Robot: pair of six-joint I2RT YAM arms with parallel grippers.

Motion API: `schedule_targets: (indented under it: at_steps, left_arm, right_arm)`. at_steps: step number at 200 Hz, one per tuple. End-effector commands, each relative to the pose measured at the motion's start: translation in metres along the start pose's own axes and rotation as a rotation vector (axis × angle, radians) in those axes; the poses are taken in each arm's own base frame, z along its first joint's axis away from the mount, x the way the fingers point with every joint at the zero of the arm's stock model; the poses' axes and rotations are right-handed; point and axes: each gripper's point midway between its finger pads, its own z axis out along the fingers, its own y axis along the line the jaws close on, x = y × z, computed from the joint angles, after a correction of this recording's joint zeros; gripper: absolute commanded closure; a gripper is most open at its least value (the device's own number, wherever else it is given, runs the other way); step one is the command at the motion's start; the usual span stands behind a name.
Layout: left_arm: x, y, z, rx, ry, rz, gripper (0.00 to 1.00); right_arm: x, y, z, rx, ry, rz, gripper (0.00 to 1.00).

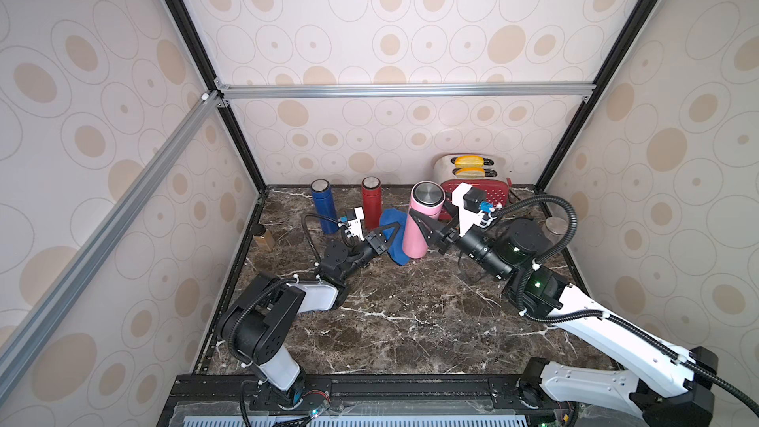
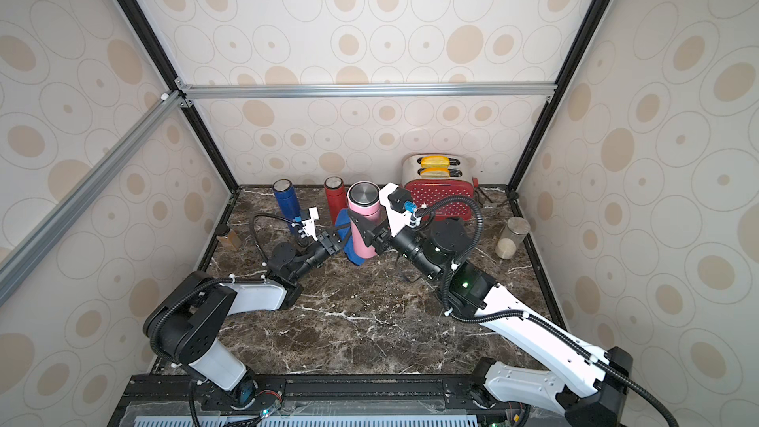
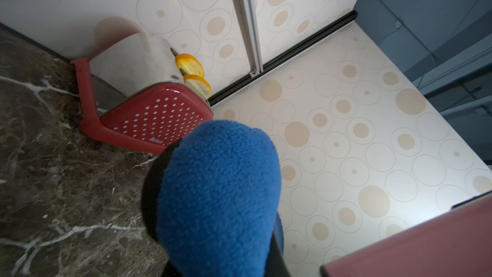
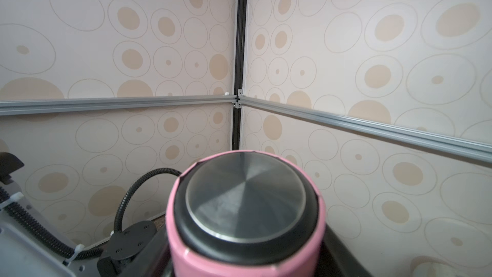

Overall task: Wipe the surface of the thermos
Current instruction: Wipe the dirt from the surface of the thermos.

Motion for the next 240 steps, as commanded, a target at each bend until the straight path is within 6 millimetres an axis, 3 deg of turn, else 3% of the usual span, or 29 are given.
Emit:
schedule_targets:
  at_steps: [1, 38, 93, 141, 196, 240]
  left_arm:
    - [0.000, -0.026, -0.001, 0.100, 0.030, 0.097, 1.00]
    - [0.021, -0.038, -0.001, 0.169, 0.134, 0.200, 1.00]
    - [0.053, -0.051, -0.012, 0.216, 0.176, 0.470, 1.00]
    - [0.058, -0.077, -0.024, 0.262, 0.132, 0.682, 1.00]
    - [0.048, -0.060, -0.030, 0.092, 0.114, 0.880, 1.00]
    - [0.043, -0.070, -0.027, 0.128, 0.079, 0.909, 1.00]
  right_arm:
    - [-0.058, -0.012, -0.009, 0.052, -0.151, -0.075, 1.00]
    - [-0.061, -0.012, 0.009, 0.044, -0.170, -0.083, 1.00]
    - [-0.045, -0.012, 0.031, 0.042, -0.141, -0.069, 1.00]
    - [-0.024, -0.014, 0.033, 0.058, -0.090, -0.049, 1.00]
    - [-0.012, -0.007, 0.027, 0.016, -0.041, 0.018, 1.00]
    - [-0.001, -0.004, 0.024, 0.004, 0.000, 0.051, 1.00]
